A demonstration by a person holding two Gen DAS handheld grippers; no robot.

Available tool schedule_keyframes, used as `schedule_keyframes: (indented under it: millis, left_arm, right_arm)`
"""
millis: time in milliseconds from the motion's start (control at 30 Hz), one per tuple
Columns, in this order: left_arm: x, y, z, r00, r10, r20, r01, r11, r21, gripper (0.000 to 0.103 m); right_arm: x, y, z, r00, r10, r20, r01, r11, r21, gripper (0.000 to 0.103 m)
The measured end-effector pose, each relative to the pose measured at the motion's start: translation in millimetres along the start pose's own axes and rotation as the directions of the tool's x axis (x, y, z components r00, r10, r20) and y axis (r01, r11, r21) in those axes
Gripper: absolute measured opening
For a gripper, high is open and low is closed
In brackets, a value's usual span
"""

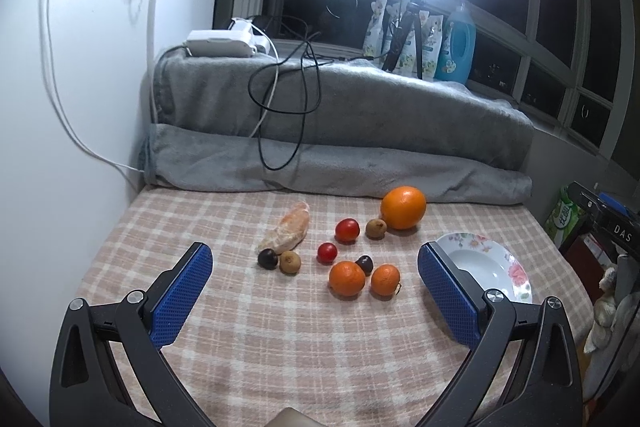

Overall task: Organize fruits
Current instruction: 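Move the open right gripper toward the large orange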

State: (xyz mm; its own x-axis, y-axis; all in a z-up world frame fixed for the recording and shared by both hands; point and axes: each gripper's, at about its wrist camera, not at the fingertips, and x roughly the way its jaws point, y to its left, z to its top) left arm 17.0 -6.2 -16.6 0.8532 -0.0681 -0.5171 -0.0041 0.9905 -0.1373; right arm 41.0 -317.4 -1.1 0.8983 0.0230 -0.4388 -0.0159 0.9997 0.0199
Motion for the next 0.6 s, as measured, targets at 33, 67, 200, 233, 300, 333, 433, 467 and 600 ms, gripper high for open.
schedule_keyframes:
  millis: [33, 67, 200, 233, 300, 333, 433, 467, 600]
  left_arm:
    - [1.6, 0.9, 0.4, 1.0, -0.007, -0.004, 0.007, 1.0, -0.001, 0.102]
    - [3.9, 1.1, 0.8, 1.0, -0.016, -0.009, 0.016, 1.0, -0.001, 0.102]
    - [17.8, 0.7, 3.3, 0.998, -0.053, -0.038, 0.053, 0.999, 0.004, 0.102]
    - [22.4, -0.3, 4.1, 0.997, -0.061, -0.044, 0.062, 0.998, 0.008, 0.102]
    - [29.9, -2.0, 7.1, 0.995, -0.08, -0.058, 0.081, 0.997, 0.013, 0.102]
    - [34.5, -3.1, 8.5, 0.994, -0.092, -0.065, 0.093, 0.996, 0.017, 0.102]
    - [48.0, -5.9, 12.7, 0.989, -0.123, -0.087, 0.126, 0.992, 0.024, 0.102]
    - [52.0, -7.1, 13.8, 0.986, -0.134, -0.095, 0.137, 0.99, 0.025, 0.101]
    - [72.4, -15.9, 16.9, 0.975, -0.181, -0.131, 0.187, 0.982, 0.035, 0.097]
  right_arm:
    - [3.1, 0.9, 1.6, 1.0, 0.004, -0.002, -0.004, 1.0, -0.006, 0.103]
    - [5.7, 1.4, 2.7, 1.0, 0.009, -0.001, -0.009, 1.0, -0.012, 0.103]
    - [21.1, 6.4, 9.9, 0.999, 0.047, -0.021, -0.047, 0.998, -0.035, 0.103]
    - [26.3, 9.0, 11.8, 0.998, 0.058, -0.032, -0.059, 0.997, -0.044, 0.103]
    - [37.2, 14.0, 15.0, 0.996, 0.072, -0.055, -0.075, 0.995, -0.065, 0.103]
    - [43.8, 16.4, 16.7, 0.994, 0.082, -0.073, -0.088, 0.993, -0.073, 0.103]
    - [62.3, 21.9, 21.4, 0.986, 0.117, -0.12, -0.127, 0.988, -0.082, 0.103]
    - [68.8, 23.9, 22.4, 0.981, 0.133, -0.138, -0.145, 0.986, -0.08, 0.103]
    - [99.6, 27.4, 24.8, 0.95, 0.212, -0.227, -0.226, 0.973, -0.036, 0.103]
